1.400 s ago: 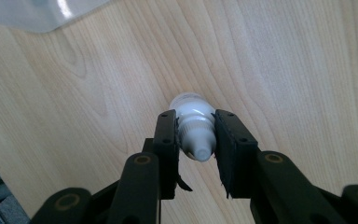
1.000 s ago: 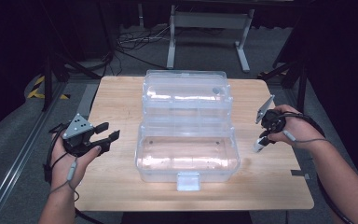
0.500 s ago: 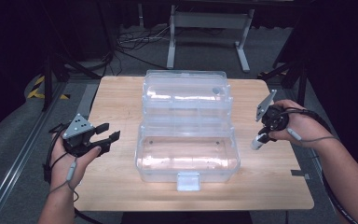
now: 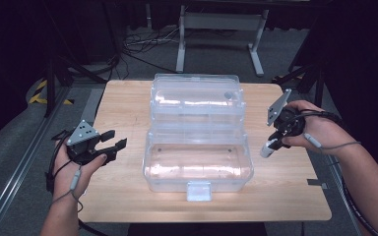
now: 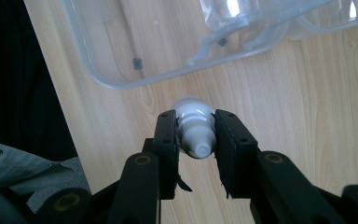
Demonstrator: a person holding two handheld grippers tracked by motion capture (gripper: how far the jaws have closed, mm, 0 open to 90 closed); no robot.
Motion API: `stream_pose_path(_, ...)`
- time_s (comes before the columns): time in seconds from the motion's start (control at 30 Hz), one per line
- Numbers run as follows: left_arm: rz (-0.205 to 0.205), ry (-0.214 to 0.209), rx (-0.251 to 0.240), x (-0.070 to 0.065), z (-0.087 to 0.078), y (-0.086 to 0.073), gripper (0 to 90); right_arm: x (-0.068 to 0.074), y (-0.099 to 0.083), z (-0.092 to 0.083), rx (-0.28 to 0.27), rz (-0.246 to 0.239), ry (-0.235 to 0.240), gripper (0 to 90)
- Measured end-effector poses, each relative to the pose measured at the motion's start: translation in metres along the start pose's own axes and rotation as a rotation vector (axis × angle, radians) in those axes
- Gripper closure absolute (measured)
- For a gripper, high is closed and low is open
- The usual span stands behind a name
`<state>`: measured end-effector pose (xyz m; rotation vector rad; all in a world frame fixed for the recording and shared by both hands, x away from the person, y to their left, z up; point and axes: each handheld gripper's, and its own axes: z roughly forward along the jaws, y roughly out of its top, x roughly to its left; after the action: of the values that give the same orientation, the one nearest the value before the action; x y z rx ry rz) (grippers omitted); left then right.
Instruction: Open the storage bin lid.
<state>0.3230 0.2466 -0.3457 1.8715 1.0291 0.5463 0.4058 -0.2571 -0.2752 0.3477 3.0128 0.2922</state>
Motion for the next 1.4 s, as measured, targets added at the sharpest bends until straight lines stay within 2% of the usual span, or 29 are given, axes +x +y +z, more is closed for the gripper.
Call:
stream_pose_path(0.37,0.003,-0.006,0.001,-0.001,0.001,0.001,46.1,0.016,0.023,-0.011,-0.018,-0.042,0.021,71.3)
stream_pose_path(0.4,0.003,-0.004,0.002,-0.001,0.001,0.001,45.9,0.018,0.028,-0.012,-0.019,-0.062,0.021,71.3)
stream_pose_path(0.57,0.007,-0.004,0.001,0.000,0.000,0.001,45.5,0.024,0.038,-0.013,-0.014,-0.079,0.022,71.3)
stream_pose_path(0.7,0.019,-0.003,0.003,-0.001,0.001,0.001,45.6,0.028,0.049,-0.013,-0.010,-0.113,0.029,71.4)
stream_pose_path(0.87,0.023,-0.008,0.007,-0.002,0.001,0.001,45.4,0.033,0.062,-0.008,-0.018,-0.143,0.036,71.3)
stream_pose_path(1.1,0.027,-0.006,0.016,0.000,0.004,-0.001,45.4,0.038,0.072,0.001,-0.027,-0.159,0.053,71.3)
stream_pose_path(1.4,0.031,-0.007,0.021,-0.001,0.004,-0.001,45.3,0.042,0.084,0.020,0.000,-0.196,0.071,71.3)
